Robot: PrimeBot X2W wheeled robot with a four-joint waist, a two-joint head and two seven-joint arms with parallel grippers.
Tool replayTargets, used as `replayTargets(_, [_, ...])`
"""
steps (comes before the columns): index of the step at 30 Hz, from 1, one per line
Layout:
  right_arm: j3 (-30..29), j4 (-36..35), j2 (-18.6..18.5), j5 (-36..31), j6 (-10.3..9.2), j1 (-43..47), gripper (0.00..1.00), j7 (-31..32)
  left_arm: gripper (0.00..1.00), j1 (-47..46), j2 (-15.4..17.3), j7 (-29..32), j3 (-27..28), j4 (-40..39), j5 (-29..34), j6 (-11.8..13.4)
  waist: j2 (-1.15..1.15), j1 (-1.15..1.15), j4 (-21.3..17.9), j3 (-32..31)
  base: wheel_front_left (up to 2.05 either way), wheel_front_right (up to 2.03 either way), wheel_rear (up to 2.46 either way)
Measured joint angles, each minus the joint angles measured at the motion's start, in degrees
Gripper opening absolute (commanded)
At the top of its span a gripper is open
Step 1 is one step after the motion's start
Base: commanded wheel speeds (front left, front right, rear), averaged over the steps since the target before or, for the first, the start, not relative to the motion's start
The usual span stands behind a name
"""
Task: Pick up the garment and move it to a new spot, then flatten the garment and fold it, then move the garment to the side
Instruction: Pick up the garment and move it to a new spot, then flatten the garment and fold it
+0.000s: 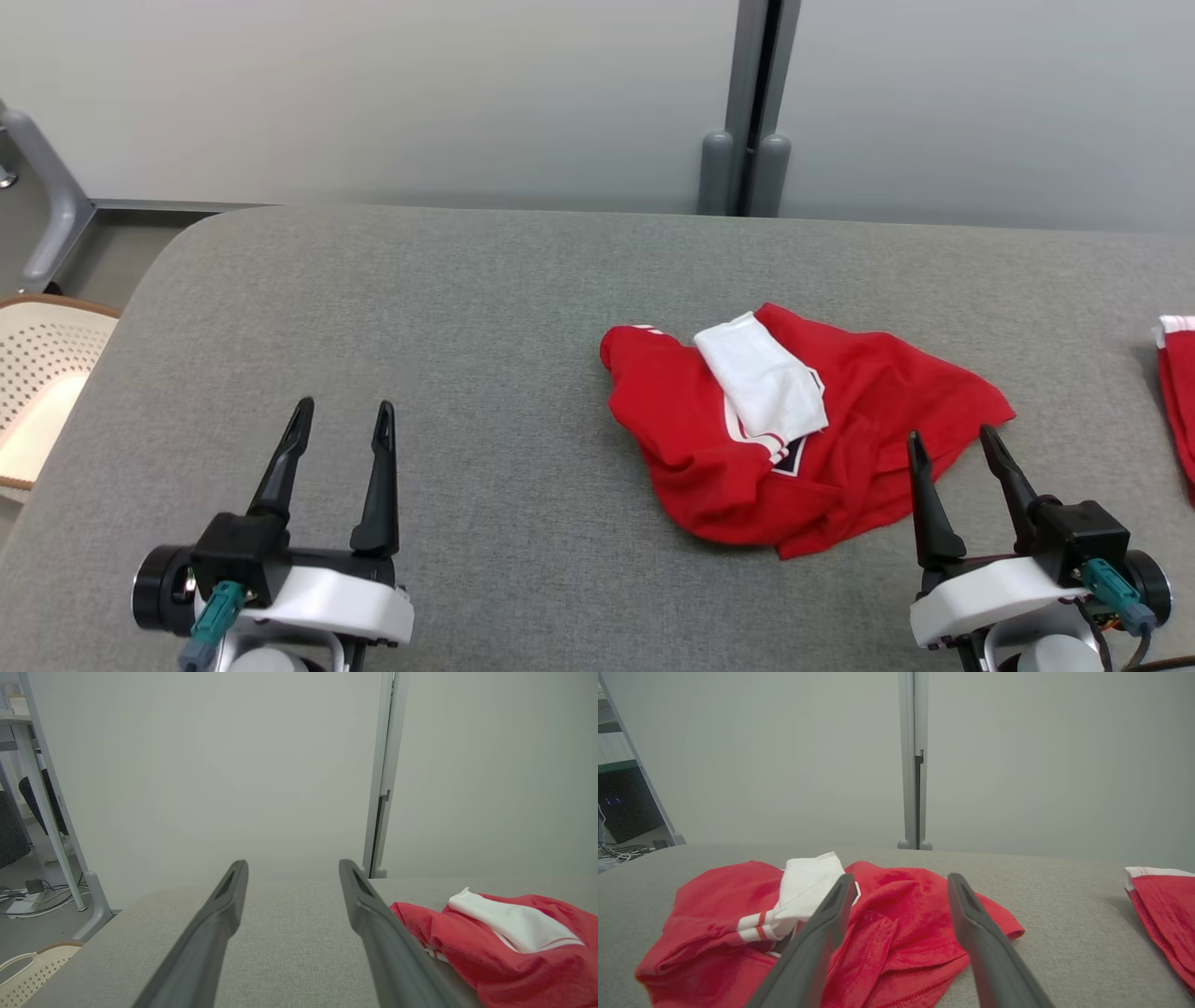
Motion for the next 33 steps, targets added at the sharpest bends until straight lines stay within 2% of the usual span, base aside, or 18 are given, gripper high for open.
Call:
replayTargets(9, [-1.3,3.5,0.0,1.5,-0.01,-2.3,1.00,0.0,1.00,0.6,-2.4,0.0,1.8,-0.1,1.7,-2.7,0.00,0.00,2.1,1.5,0.00,0.00,0.00])
replayTargets(17, [-2.1,11.4,-0.1,0.2,0.00,-8.4,1.00,4.7,1.00,-1.3,-3.0,0.0,1.5,1.6,2.4,-4.4,0.00,0.00,4.0,5.0,0.00,0.00,0.00])
replayTargets(23, [-2.7,16.2,-0.2,-1.0,0.00,-11.1,0.99,4.4,1.00,-2.0,-3.0,0.0,1.1,1.8,1.4,-4.5,0.00,0.00,5.6,7.1,0.00,0.00,0.00])
replayTargets(24, [-2.7,16.7,-0.2,-1.0,0.00,-11.4,0.39,4.3,1.00,-2.3,-3.0,0.0,1.1,1.8,1.3,-4.4,0.00,0.00,5.7,7.3,0.00,0.00,0.00])
replayTargets(25, [-2.5,17.1,-0.2,-1.0,0.00,-11.5,0.00,3.9,1.00,-2.6,-3.1,0.0,1.0,1.8,1.2,-4.4,0.00,0.00,5.7,7.4,0.00,0.00,0.00])
replayTargets(33, [-2.1,17.4,-0.3,-1.3,0.00,-12.3,0.00,1.4,1.00,-2.7,-3.1,0.0,0.7,2.1,1.1,-3.9,0.00,0.00,4.8,7.1,0.00,0.00,0.00])
